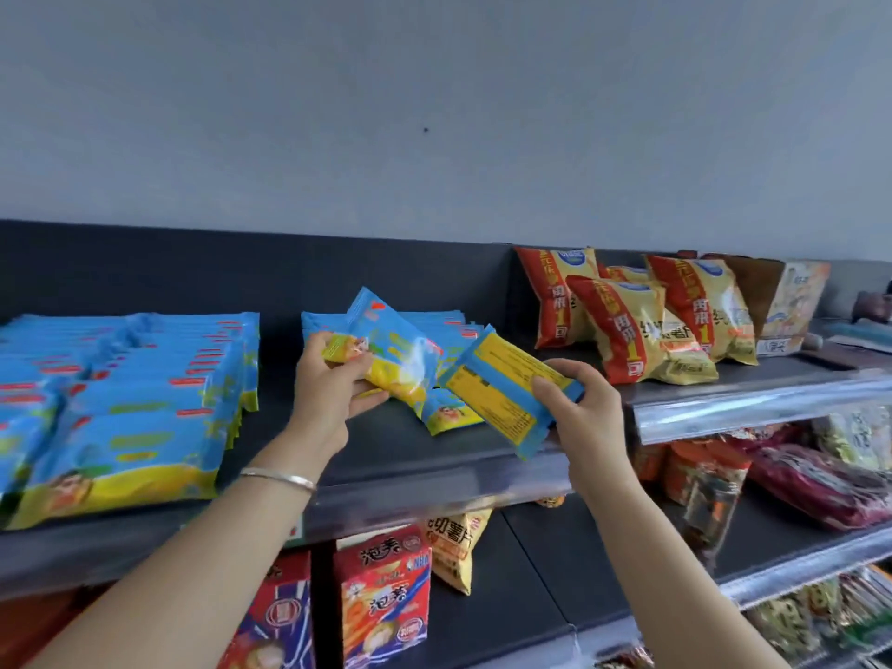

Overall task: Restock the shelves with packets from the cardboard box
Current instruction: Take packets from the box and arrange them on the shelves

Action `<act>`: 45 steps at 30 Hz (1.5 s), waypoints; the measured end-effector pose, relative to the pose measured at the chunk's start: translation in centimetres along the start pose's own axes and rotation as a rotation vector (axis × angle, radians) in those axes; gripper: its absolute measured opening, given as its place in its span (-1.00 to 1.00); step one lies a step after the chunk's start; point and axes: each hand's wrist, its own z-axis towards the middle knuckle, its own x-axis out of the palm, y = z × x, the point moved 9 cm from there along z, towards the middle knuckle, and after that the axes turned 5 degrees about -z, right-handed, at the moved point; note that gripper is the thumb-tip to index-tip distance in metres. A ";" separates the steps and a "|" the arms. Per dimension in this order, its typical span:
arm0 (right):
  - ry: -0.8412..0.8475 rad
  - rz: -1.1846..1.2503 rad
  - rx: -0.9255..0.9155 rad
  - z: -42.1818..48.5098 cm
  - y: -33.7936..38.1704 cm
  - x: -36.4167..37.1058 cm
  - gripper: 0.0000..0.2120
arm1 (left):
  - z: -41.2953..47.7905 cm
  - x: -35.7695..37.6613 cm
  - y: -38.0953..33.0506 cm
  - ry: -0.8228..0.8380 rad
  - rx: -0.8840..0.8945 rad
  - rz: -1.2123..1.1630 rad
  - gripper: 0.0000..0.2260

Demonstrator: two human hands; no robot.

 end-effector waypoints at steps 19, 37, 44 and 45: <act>-0.155 -0.116 -0.069 1.9 1.2 6.0 -0.84 | 4.5 -3.6 0.6 0.085 0.129 0.831 -0.19; -0.079 0.028 -0.011 4.2 -1.4 7.2 -0.85 | 5.2 -2.1 0.4 0.001 0.319 1.775 -0.24; 0.023 0.350 0.304 5.5 -4.7 8.6 -0.86 | 2.3 3.5 -1.8 0.160 0.866 1.663 -0.36; 0.060 0.407 0.341 5.5 -4.7 8.9 -0.88 | 1.9 4.4 -1.7 0.208 0.904 1.633 -0.37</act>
